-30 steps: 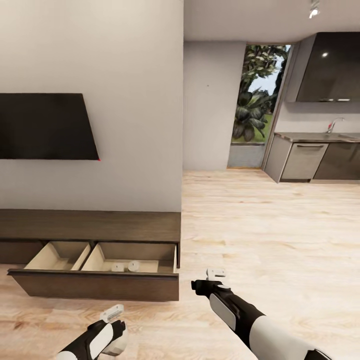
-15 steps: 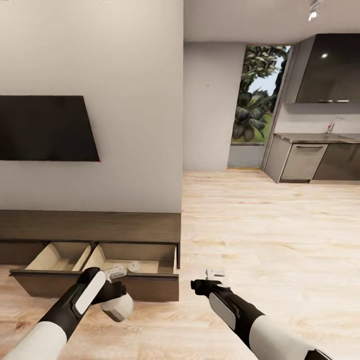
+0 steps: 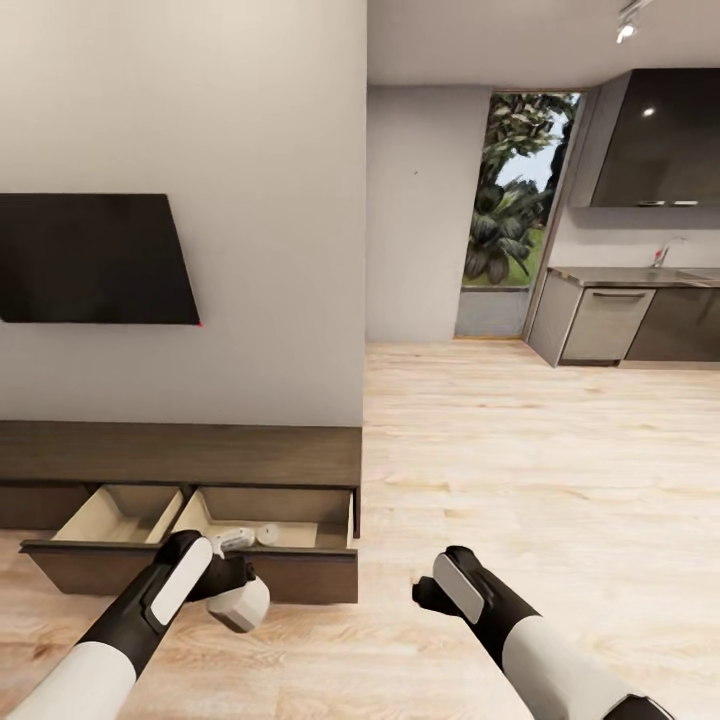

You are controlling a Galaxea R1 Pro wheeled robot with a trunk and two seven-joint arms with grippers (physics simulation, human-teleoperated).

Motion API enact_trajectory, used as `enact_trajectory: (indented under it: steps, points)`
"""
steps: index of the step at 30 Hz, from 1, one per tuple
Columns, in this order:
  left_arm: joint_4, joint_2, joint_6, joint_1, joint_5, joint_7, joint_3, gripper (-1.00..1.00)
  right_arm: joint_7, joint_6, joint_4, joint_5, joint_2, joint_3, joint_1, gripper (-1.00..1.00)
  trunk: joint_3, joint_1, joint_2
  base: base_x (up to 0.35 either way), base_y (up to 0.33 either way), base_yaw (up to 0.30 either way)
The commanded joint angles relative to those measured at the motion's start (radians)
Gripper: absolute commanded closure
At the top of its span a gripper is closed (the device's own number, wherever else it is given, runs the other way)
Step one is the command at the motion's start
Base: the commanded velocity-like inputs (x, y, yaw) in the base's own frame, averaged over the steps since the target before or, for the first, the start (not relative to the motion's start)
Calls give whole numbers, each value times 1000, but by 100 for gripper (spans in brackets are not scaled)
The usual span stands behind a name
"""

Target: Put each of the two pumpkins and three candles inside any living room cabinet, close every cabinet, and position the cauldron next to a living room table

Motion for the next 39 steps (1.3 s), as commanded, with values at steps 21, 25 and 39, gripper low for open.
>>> enact_trajectory:
  steps: [21, 25, 39]
  points:
    - [-4, -9, -10, 0, -1, 11, -4, 100, -17, -1, 10, -4, 0, 12, -1, -100, -2, 0, -1, 298, 0, 0]
    - [-3, -9, -12, 0, -1, 11, -5, 100, -16, -1, 10, -5, 1, 12, -1, -100, -2, 0, -1, 323, 0, 0]
    - [6, -11, -17, 0, -2, 11, -9, 100, -15, -9, 13, -5, -2, 12, -1, -100, -2, 0, -1, 316, -49, 0]
